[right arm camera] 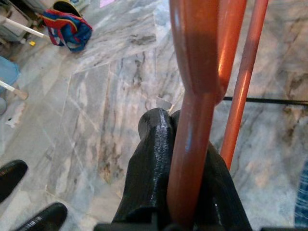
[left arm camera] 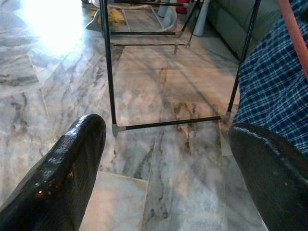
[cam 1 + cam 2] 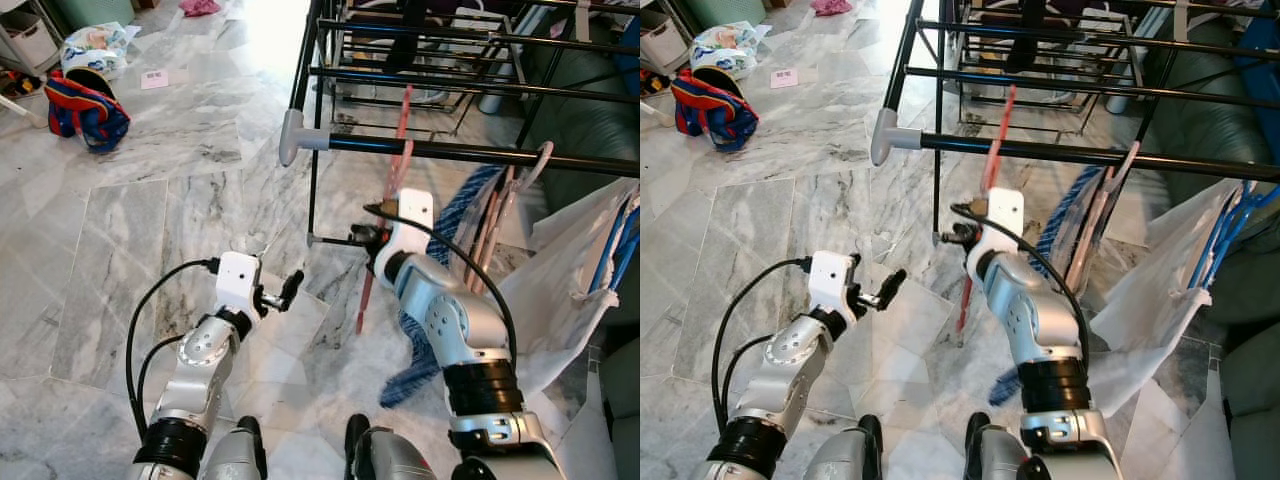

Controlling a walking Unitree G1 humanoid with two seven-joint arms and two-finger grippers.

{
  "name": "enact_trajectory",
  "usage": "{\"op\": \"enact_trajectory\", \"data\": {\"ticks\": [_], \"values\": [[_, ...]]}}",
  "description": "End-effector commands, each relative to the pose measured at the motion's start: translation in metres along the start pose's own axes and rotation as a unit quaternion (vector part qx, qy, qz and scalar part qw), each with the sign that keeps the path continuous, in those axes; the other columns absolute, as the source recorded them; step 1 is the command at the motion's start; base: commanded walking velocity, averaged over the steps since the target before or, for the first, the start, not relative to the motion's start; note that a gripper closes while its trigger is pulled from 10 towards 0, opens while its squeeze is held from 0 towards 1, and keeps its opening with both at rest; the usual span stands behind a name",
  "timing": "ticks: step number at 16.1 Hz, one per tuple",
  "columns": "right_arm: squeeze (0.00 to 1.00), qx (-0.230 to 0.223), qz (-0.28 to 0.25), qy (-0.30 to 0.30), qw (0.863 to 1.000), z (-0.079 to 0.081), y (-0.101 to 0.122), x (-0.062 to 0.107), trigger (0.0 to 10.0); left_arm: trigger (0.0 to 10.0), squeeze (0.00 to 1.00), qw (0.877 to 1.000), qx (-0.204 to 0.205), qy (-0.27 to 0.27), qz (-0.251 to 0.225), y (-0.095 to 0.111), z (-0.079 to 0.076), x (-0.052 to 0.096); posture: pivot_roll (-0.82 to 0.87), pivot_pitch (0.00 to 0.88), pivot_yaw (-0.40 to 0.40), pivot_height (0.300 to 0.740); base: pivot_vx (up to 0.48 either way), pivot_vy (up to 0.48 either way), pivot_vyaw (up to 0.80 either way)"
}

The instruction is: Hang hanger

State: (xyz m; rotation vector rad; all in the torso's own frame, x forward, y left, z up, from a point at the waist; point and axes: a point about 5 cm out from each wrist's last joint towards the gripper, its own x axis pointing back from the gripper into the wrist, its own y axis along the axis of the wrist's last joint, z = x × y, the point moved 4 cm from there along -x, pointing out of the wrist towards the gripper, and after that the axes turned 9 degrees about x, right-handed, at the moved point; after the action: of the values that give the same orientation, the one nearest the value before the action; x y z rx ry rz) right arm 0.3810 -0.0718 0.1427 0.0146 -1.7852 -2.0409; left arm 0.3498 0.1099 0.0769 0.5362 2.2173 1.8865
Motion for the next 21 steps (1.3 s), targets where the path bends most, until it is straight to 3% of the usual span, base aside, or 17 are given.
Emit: {"op": "enact_trajectory", "data": {"ticks": [1,5,9,12,14,21], "values": [[0.0,0.005,-0.002,0.003,1.0,0.001,0.003,0.001,10.0,10.0,0.0,1.0,0.002,0.004,0.009,-0.007,0.001,0.003,0.04,0.22,0.01,0.74,0.0,0.0,0.0],[0.0,0.001,-0.008,-0.006,1.0,-0.005,0.012,-0.004,10.0,10.0,0.0,1.0,0.004,0.001,0.009,-0.007,-0.002,0.0,0.04,0.218,0.011,0.74,0.0,0.0,0.0],[0.0,-0.002,-0.012,0.008,1.0,0.003,0.025,-0.014,10.0,10.0,0.0,1.0,0.003,0.002,0.009,-0.006,-0.002,-0.001,0.04,0.216,0.012,0.74,0.0,0.0,0.0],[0.0,-0.05,0.018,0.027,0.998,0.01,0.017,-0.021,10.0,10.0,0.0,1.0,0.002,0.003,0.01,-0.006,-0.001,-0.001,0.04,0.218,0.011,0.74,0.0,0.0,0.0],[0.0,-0.083,0.04,0.016,0.996,0.006,0.008,-0.027,10.0,10.0,0.0,1.0,0.003,0.003,0.01,-0.006,-0.001,-0.001,0.04,0.219,0.01,0.74,0.0,0.0,0.0],[0.0,-0.086,0.07,0.019,0.994,0.006,-0.009,-0.031,10.0,10.0,0.0,1.0,0.005,0.002,0.01,-0.008,-0.003,0.0,0.04,0.222,0.004,0.74,0.0,0.0,0.0]]}}
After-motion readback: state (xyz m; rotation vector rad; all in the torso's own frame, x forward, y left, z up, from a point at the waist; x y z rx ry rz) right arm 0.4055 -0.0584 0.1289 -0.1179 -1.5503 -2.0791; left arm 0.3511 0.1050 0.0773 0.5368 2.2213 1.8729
